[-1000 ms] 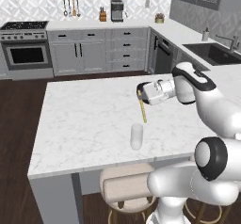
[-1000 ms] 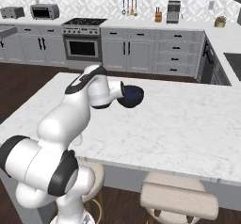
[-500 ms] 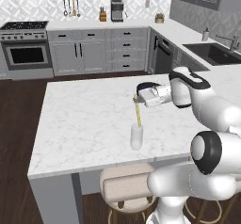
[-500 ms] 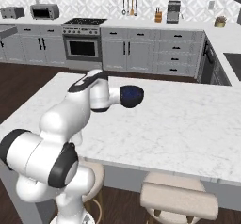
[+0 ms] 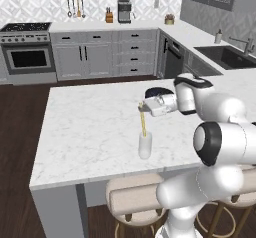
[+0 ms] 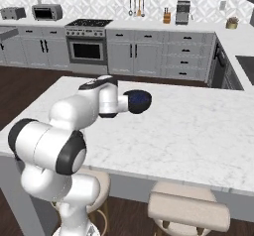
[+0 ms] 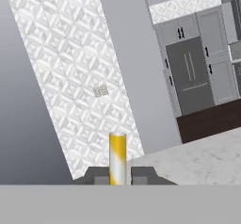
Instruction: Take a straw from the drawer in front and place it inside the glass cup on the dining counter.
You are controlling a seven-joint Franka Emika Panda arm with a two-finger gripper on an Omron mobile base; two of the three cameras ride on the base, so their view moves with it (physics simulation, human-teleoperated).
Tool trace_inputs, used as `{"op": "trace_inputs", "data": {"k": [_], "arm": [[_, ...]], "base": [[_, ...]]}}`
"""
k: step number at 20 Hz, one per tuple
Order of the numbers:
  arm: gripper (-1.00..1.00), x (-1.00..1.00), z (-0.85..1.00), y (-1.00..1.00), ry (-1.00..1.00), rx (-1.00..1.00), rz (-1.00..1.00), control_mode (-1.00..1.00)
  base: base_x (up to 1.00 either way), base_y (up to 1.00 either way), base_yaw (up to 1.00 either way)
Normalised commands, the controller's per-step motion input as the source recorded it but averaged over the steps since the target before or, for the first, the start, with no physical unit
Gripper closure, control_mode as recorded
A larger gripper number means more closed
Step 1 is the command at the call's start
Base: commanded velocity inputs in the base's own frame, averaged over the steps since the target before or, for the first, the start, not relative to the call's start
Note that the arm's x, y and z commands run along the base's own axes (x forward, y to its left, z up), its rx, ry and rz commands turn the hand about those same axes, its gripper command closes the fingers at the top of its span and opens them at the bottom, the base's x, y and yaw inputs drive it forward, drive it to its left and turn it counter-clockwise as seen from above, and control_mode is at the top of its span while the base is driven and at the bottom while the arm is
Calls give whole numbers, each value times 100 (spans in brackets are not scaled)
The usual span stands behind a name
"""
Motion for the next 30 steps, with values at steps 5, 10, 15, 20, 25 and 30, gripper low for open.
{"op": "trace_inputs", "data": {"k": [5, 10, 15, 20, 25, 30], "arm": [[100, 26, -6, 0, 0, 0, 7, -100], [100, 25, -2, 0, 0, 0, 8, -100], [100, -5, -13, 0, 0, 1, 9, -100], [100, -42, -8, 0, 0, 1, 8, -100], [100, -27, -21, 0, 0, 1, 7, -100], [100, -7, -33, 0, 0, 3, 8, -100]], "base": [[0, 0, 0], [0, 0, 0], [0, 0, 0], [0, 0, 0], [0, 0, 0], [0, 0, 0]]}}
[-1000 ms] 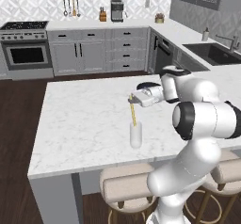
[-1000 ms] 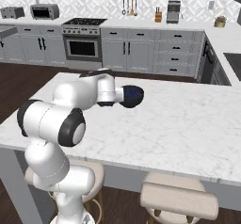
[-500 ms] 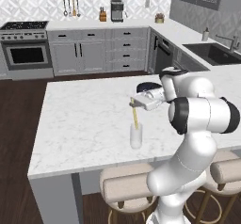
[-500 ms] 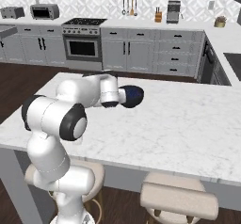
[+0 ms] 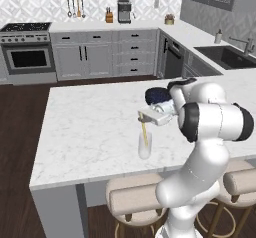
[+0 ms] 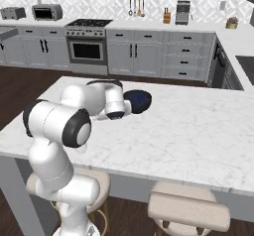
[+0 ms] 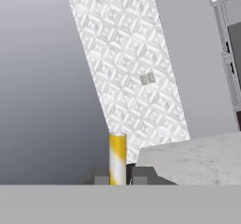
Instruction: Take a straw from the drawer in front and place it inside the glass cup on the dining counter.
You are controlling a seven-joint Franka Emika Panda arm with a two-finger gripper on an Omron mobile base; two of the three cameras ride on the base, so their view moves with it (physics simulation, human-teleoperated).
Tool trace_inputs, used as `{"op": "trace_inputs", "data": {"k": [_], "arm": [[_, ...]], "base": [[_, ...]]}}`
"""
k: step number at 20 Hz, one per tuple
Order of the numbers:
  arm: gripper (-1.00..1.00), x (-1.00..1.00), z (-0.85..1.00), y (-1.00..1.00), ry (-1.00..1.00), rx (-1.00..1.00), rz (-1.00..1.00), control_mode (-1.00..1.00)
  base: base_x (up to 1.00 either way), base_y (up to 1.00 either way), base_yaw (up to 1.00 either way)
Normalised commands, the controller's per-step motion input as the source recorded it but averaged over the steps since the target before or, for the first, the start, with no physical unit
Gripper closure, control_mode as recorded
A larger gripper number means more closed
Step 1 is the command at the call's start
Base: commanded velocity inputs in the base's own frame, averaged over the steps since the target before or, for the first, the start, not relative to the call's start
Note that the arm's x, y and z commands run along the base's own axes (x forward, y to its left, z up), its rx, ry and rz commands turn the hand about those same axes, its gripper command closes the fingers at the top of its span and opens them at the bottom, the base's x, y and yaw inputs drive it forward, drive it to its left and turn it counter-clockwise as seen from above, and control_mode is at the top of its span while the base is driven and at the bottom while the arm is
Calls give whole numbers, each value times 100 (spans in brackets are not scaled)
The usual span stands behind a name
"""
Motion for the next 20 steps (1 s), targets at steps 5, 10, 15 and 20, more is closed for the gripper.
{"op": "trace_inputs", "data": {"k": [5, 10, 15, 20], "arm": [[100, 0, -31, 0, -1, 6, 9, -100], [-100, -1, -15, -3, -2, 5, 8, -100], [-100, -4, 0, -5, -5, 0, 2, -100], [-100, -32, 51, -13, -23, 0, 0, -100]], "base": [[0, 0, 0], [0, 0, 0], [0, 0, 0], [0, 0, 0]]}}
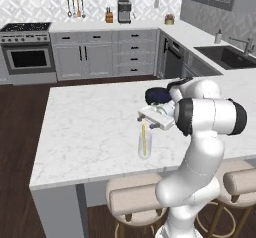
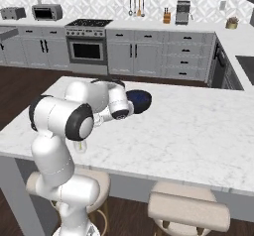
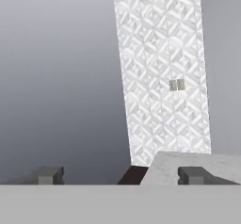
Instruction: Take a straw from the drawer in front and place it inside the glass cup on the dining counter.
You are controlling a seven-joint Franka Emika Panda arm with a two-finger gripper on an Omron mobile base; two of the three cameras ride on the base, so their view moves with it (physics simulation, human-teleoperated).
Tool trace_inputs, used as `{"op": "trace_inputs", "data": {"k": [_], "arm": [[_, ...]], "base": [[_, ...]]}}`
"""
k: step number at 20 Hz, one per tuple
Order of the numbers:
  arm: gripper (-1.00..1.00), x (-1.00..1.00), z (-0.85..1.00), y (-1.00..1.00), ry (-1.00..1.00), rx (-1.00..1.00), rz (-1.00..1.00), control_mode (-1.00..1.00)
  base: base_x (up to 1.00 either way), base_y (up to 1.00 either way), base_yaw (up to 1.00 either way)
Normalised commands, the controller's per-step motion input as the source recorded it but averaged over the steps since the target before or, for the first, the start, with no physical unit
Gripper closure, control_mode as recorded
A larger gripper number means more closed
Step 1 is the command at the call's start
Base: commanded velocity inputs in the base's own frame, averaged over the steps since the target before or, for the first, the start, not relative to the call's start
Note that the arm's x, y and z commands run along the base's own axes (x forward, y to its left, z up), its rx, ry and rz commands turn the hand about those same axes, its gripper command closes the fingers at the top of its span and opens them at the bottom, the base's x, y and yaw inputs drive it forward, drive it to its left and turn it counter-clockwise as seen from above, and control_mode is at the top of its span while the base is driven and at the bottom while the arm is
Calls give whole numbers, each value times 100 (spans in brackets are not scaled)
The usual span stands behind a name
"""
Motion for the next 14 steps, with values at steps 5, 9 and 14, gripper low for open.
{"op": "trace_inputs", "data": {"k": [5, 9, 14], "arm": [[-100, -56, 89, -2, -42, -14, 0, -100], [-100, -71, 67, 6, -55, -35, 0, -100], [-100, -86, 32, 36, -66, -52, 0, -100]], "base": [[0, 0, 0], [0, 0, 0], [0, 0, 0]]}}
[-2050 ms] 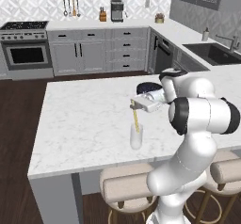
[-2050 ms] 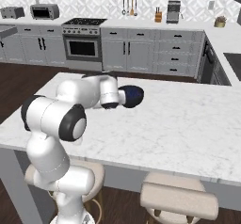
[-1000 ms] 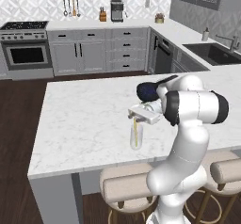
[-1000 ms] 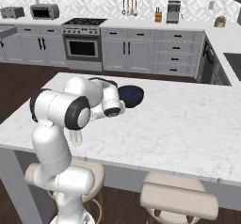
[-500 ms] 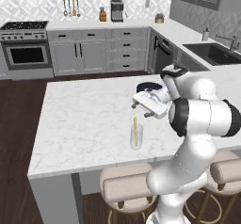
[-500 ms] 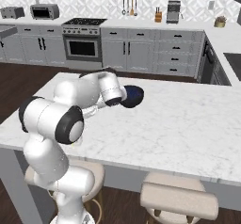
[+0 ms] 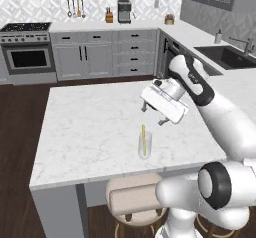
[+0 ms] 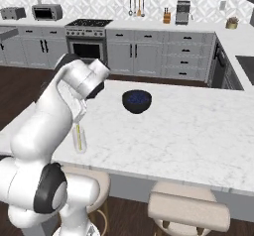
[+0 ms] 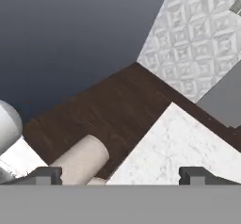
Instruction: Take a straw from the drawer in front and place it inside the glass cup on the dining counter.
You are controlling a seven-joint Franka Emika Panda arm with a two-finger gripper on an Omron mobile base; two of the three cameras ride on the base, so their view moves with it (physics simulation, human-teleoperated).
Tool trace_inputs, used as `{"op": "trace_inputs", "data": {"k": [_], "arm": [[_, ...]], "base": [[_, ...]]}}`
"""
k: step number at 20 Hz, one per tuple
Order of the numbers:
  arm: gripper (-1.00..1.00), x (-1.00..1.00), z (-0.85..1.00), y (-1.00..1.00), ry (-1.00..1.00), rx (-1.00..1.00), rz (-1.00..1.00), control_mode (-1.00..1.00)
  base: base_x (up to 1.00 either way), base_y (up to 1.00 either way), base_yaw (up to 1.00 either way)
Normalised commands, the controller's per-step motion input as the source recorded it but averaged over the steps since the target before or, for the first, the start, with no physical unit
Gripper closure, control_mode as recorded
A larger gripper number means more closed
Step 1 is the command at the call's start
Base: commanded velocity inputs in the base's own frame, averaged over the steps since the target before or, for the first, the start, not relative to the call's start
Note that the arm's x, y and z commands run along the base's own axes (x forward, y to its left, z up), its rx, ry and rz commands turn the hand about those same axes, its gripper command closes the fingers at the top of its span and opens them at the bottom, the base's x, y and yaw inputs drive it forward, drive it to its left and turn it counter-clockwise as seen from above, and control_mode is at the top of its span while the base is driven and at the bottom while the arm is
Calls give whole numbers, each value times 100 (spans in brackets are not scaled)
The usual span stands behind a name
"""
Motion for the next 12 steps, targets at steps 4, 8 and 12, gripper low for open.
{"op": "trace_inputs", "data": {"k": [4, 8, 12], "arm": [[-100, -64, 5, 51, -65, -57, 0, -100], [-100, -36, 0, 52, -41, -46, 0, -100], [-100, -28, 0, 49, -13, -29, 0, -100]], "base": [[0, 0, 0], [0, 0, 0], [0, 0, 0]]}}
